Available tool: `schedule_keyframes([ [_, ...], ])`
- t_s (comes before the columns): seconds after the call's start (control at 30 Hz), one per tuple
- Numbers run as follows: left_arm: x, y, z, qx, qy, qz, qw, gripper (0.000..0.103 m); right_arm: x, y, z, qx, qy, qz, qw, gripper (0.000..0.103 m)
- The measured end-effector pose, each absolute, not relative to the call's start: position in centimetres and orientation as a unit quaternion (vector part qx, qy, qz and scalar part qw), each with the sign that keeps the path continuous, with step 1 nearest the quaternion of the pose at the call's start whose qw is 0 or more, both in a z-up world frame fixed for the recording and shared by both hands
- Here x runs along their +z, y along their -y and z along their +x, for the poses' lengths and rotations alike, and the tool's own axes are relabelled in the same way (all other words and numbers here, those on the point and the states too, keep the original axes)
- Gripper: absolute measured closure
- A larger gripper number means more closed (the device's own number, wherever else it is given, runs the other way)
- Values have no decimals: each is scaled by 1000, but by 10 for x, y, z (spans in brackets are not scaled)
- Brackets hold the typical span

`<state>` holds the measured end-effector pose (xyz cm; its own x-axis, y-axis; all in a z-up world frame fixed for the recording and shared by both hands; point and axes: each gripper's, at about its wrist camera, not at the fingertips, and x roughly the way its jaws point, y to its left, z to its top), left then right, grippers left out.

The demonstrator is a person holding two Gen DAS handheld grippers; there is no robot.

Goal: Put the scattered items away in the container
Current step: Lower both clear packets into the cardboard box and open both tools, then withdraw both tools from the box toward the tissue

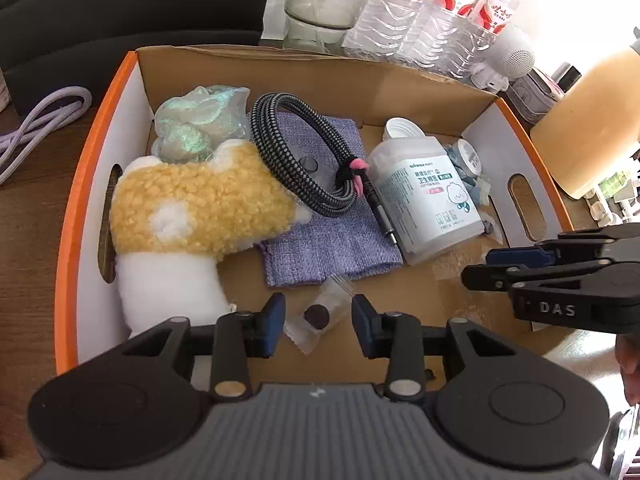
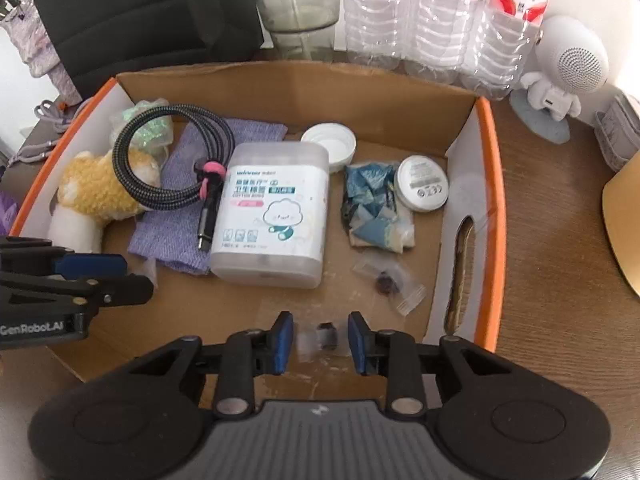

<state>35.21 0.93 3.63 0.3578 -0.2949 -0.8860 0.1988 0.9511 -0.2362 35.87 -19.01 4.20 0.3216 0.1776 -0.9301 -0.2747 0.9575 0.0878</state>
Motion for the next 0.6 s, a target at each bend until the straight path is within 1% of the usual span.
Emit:
schedule_keyframes([
  [0.17, 48, -15, 343, -153, -537, -58, 828, 63, 52, 195, 364, 123, -563, -22, 817, 66],
  [0.2, 53, -16, 340, -147, -530, -56, 833, 54, 56, 196, 362, 121, -561, -15, 819, 60],
  [0.23, 60, -18, 337, -144, -525, -53, 837, 52, 61, 196, 357, 124, -559, -7, 820, 49],
  [0.3, 73, -22, 331, -141, -516, -54, 843, 49, 75, 193, 348, 128, -548, -4, 826, 36],
  [0.33, 81, -23, 327, -141, -507, -54, 848, 48, 83, 192, 343, 132, -540, -7, 831, 35],
  [0.4, 100, -25, 315, -131, -484, -49, 864, 37, 101, 189, 332, 133, -526, -11, 840, 34],
  [0.43, 109, -24, 307, -124, -469, -36, 874, 35, 109, 190, 328, 131, -517, -11, 846, 33],
  [0.47, 120, -22, 292, -110, -442, -17, 890, 29, 118, 190, 319, 125, -503, -12, 855, 29],
  [0.5, 129, -18, 276, -94, -406, 0, 909, 20, 128, 190, 307, 122, -480, -13, 869, 26],
  [0.53, 133, -14, 258, -91, -366, 17, 926, 15, 137, 192, 289, 128, -443, -12, 887, 20],
  [0.57, 134, -11, 241, -105, -334, 31, 936, 5, 142, 195, 271, 140, -403, -15, 904, 16],
  [0.6, 131, -8, 231, -124, -318, 40, 939, 2, 145, 196, 252, 148, -366, -21, 919, 11],
])
